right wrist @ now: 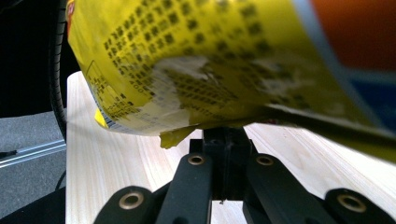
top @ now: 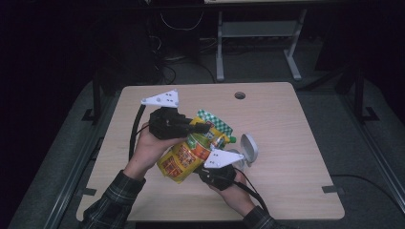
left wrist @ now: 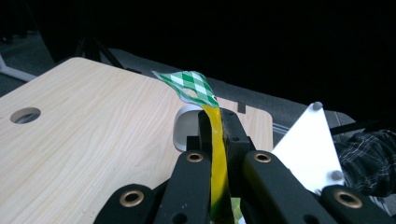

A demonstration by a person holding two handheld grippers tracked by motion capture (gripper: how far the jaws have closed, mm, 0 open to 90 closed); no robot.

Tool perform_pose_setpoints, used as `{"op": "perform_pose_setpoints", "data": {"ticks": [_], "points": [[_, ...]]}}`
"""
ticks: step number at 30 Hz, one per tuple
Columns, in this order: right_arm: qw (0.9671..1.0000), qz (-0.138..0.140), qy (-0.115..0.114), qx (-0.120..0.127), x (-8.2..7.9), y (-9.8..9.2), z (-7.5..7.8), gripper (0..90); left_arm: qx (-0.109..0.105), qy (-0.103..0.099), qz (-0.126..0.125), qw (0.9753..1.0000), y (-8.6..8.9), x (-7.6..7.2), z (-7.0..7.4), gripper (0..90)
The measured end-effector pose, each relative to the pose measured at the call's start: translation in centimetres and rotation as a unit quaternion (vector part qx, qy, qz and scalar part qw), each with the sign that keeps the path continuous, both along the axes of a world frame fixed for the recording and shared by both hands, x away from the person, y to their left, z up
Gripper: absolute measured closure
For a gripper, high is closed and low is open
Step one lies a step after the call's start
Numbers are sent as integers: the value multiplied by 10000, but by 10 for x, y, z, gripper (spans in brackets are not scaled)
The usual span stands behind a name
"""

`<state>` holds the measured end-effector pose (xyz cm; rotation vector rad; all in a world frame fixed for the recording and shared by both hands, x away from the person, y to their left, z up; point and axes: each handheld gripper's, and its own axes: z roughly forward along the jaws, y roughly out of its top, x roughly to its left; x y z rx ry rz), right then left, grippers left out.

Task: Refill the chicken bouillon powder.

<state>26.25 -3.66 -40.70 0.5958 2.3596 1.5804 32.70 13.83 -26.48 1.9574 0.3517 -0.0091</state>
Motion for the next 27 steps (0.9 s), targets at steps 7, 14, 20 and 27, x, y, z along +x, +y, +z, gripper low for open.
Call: {"op": "perform_pose_setpoints", "data": {"ticks": [7,14,20,27], "points": [[9999,95,-47,114,-3,3,-4,900,179,5,32,9998,-9,6,-3,900],[9996,182,-85,182,-5,8,-6,900,267,104,35,9996,-17,12,-8,900],[9994,246,-117,195,-6,10,-8,900,373,132,6,9992,-25,16,-12,900],[9992,275,-98,280,-5,10,-10,900,504,193,60,9985,-28,20,-14,900]]}}
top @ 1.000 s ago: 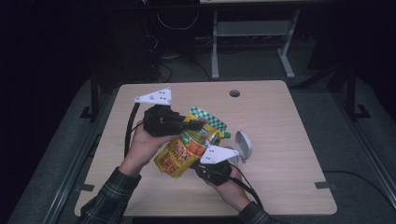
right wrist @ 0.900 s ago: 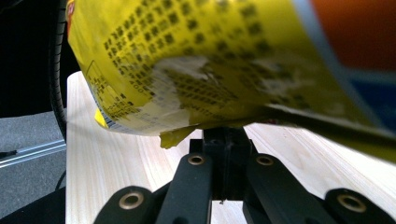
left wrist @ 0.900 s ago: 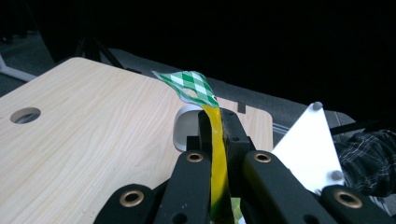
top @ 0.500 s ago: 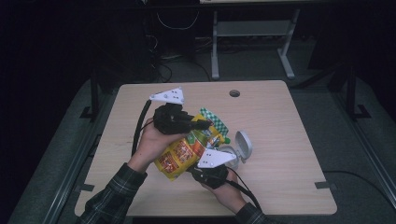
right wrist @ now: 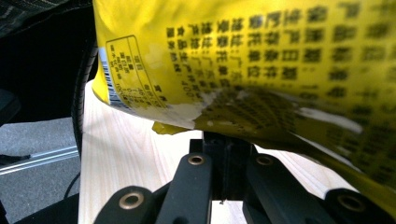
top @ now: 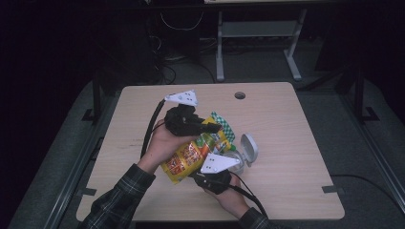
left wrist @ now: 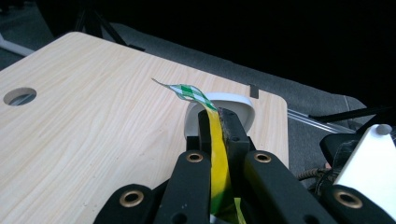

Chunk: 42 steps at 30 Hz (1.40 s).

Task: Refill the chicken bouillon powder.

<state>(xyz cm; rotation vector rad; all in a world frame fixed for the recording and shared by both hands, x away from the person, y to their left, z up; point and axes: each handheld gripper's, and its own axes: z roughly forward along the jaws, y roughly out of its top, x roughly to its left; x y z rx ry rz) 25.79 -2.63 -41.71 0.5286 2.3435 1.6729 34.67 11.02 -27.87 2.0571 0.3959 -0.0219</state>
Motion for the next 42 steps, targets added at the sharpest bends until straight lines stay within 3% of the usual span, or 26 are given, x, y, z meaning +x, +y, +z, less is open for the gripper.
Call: {"op": "perform_pose_setpoints", "data": {"ticks": [11,23,36,42], "points": [[9998,190,16,2,-2,7,-2,900,347,20,17,9994,-7,4,-8,900],[9998,202,-12,78,-2,12,-4,900,555,123,153,9983,-12,8,-9,900],[9995,238,-189,88,-5,12,-5,900,663,396,97,9970,-18,9,-10,900],[9993,293,-204,145,-5,11,-6,900,776,410,114,9961,-22,9,-11,900]]}}
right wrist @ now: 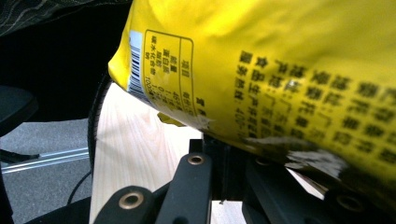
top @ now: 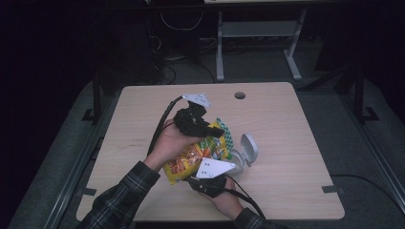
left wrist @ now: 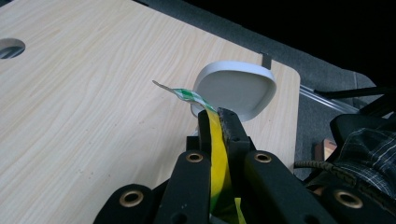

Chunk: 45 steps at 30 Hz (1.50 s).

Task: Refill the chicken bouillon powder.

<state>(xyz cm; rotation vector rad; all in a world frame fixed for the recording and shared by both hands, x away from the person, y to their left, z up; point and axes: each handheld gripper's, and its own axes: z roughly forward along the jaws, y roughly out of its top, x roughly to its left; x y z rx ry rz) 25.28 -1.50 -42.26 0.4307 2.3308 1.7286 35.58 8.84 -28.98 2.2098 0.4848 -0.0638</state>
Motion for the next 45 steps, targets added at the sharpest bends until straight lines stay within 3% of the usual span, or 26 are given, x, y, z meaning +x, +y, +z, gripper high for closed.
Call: {"op": "perform_pose_setpoints", "data": {"ticks": [25,45], "points": [[9998,120,41,184,-3,-2,2,900,467,160,90,9987,-14,4,0,900],[9995,113,93,262,-2,-6,3,900,683,265,110,9973,-26,9,-1,900]]}}
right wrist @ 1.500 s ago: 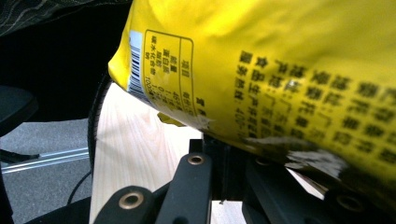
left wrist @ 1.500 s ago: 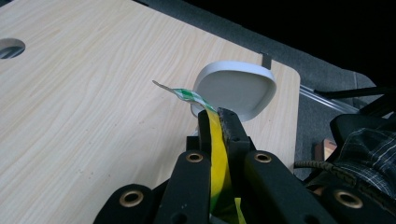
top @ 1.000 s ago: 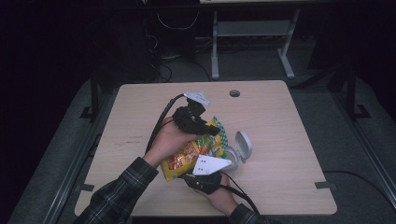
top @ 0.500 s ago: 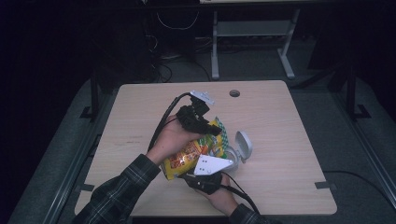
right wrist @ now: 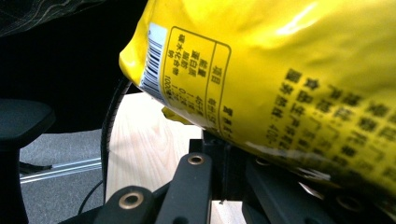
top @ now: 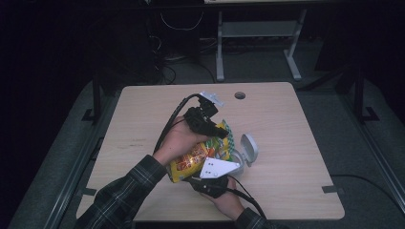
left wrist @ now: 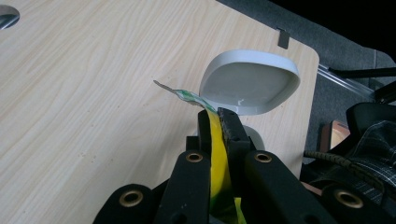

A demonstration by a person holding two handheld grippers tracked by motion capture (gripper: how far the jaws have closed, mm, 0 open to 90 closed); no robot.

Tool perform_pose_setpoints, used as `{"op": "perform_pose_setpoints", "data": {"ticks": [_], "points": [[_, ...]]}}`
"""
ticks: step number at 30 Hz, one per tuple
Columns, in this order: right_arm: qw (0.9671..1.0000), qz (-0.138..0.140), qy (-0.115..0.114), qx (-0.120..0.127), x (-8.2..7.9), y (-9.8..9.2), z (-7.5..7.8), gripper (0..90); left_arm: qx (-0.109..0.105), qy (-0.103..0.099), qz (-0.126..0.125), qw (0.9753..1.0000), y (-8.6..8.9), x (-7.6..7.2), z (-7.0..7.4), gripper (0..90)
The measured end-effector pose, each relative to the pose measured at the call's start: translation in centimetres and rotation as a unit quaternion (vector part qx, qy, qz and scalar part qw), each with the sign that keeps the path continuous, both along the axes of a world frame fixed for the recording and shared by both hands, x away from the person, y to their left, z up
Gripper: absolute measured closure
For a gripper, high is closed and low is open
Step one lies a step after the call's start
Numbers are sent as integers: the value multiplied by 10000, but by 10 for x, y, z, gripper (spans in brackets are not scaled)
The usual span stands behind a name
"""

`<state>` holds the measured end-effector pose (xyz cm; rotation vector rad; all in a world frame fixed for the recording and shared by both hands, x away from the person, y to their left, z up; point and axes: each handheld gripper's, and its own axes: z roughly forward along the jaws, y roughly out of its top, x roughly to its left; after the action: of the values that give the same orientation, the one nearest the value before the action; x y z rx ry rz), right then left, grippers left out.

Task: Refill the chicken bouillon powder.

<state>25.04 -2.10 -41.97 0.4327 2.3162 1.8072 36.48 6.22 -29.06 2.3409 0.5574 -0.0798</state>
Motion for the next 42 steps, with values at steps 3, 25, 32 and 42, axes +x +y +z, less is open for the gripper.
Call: {"op": "perform_pose_setpoints", "data": {"ticks": [3,25,32,42], "points": [[10000,-24,-7,4,0,0,0,900,61,26,24,10000,-2,2,-1,900],[9999,13,24,158,-1,-3,3,900,371,127,27,9992,-13,4,1,900],[9999,19,22,158,-1,-3,3,900,361,142,24,9992,-13,4,2,900],[9999,13,13,147,-1,-3,3,900,361,129,23,9993,-13,4,2,900]]}}
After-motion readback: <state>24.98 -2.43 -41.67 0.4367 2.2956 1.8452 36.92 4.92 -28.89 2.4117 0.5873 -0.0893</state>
